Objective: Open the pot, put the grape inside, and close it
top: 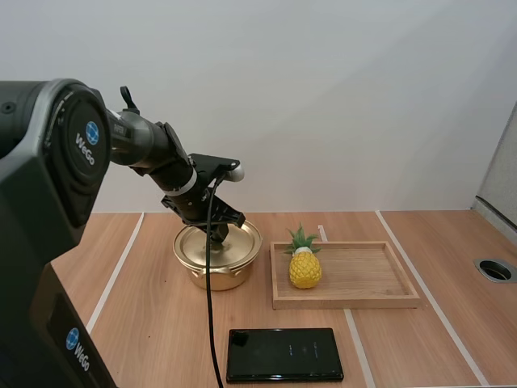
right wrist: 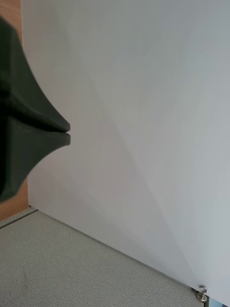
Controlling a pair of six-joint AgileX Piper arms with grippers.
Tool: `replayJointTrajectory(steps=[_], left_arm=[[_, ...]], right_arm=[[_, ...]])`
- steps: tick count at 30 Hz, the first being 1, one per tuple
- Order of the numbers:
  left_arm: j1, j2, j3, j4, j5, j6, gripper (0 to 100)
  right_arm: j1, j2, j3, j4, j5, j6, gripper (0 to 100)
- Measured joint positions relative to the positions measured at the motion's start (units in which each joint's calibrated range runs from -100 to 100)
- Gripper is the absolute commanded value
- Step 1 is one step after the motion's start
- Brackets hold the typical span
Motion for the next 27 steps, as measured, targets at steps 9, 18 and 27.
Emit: replayJointTrajectory(steps=[9, 18, 27], left_arm=[[0.0, 0.1, 0.0, 0.1, 0.2, 0.0, 100], [0.0, 0.1, 0.0, 0.1, 0.2, -0.7, 100], [0.0, 0.1, -0.5, 0.1, -1.0, -1.1, 100]], right_arm=[[0.0, 0.0, 0.0, 0.0, 0.0, 0.0, 0], [0.0, 0.0, 0.0, 0.0, 0.0, 0.0, 0], [0.0, 0.0, 0.0, 0.0, 0.0, 0.0, 0]])
